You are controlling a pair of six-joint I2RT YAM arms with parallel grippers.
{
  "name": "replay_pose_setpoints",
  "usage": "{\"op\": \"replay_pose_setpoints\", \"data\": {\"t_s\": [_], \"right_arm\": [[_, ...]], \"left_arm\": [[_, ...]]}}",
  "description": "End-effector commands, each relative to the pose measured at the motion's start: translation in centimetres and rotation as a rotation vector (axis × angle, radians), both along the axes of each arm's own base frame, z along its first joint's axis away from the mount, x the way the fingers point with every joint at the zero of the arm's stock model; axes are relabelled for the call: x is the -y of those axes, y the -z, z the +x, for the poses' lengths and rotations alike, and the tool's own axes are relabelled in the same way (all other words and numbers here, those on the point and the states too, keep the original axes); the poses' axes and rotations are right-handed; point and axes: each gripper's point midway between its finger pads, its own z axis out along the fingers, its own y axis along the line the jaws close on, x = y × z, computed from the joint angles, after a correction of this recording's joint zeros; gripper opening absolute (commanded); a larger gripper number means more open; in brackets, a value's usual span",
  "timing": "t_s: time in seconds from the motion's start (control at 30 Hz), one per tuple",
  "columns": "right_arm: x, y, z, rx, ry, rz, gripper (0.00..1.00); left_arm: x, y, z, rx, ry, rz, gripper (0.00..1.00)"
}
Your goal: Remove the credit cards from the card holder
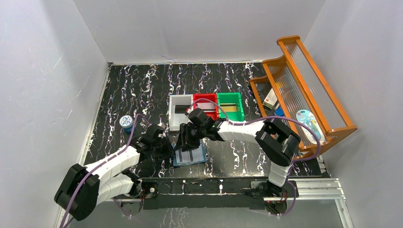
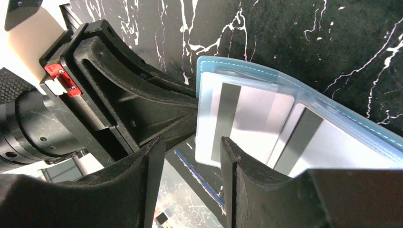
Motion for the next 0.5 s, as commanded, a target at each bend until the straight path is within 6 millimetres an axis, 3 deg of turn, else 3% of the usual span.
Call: {"op": "replay_pose_setpoints", "data": {"t_s": [0.0,0.23,0.3,0.47], "right_arm": [[-0.4,0.4,-0.2,-0.017,-0.001,0.008,0.55],[1.9,3.3,-0.3,-0.024,0.037,-0.135,0.52],[2.3,3.5,-0.2,-0.016,0.047,-0.155,0.51],[2.9,3.9,0.0,-0.004,0.053,-0.192,0.50]], "left_arm": [[0.3,0.7,-0.1,-0.016,-0.009,-0.015,0.00],[-0.7,0.9,-0.2,-0.013,-0.041,0.024,0.03],[-1.4,0.5,-0.1,-0.001,-0.062,0.059,0.17],[-3.1,-1.5,-0.1,0.038,-0.106,0.119,0.39]]}}
